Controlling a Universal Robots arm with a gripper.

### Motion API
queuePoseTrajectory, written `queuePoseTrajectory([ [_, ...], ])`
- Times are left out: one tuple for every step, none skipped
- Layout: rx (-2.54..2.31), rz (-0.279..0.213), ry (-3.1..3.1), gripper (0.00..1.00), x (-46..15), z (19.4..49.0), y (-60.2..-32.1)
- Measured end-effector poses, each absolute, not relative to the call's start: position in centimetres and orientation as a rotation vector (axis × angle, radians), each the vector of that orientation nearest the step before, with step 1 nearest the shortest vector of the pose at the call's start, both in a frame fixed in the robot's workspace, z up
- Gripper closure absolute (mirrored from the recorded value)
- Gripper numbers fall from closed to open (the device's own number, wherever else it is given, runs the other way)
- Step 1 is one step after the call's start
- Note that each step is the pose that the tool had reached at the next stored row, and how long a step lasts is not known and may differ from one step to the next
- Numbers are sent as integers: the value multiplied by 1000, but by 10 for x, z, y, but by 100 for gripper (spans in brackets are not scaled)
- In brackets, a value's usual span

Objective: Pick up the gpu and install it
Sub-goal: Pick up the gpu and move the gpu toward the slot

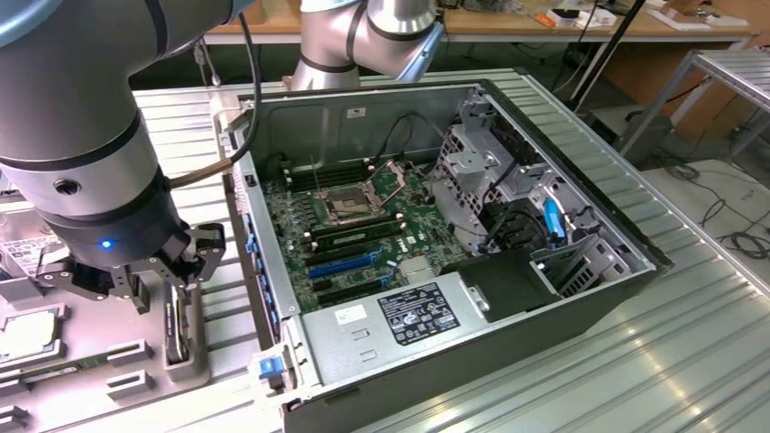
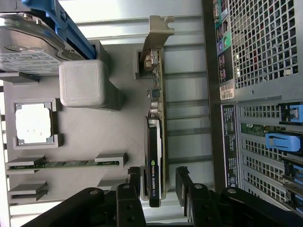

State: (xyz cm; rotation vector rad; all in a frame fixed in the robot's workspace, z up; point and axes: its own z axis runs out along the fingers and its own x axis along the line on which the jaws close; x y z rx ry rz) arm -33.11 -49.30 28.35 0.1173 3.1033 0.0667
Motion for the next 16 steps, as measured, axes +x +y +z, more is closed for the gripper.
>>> queuePoseTrajectory([
  [117, 67, 3103, 56, -331, 283, -493],
  [117, 67, 3103, 56, -331, 283, -493],
  [117, 67, 3103, 56, -331, 282, -493],
  [117, 67, 3103, 56, -331, 281, -493],
  [117, 67, 3103, 56, -331, 280, -493],
  [117, 68, 3103, 56, -331, 278, -493],
  [117, 69, 3103, 56, -331, 277, -493],
  [117, 70, 3103, 56, -331, 275, -493],
  [117, 72, 3103, 56, -331, 273, -493],
  [117, 74, 3103, 56, -331, 272, -493],
  [118, 75, 3103, 56, -331, 270, -493],
  [118, 78, 3103, 56, -331, 268, -493],
  [118, 81, 3103, 56, -331, 266, -493],
  [118, 84, 3103, 56, -331, 263, -493],
  [118, 86, 3103, 56, -331, 262, -493],
  [118, 90, 3103, 56, -331, 259, -493],
])
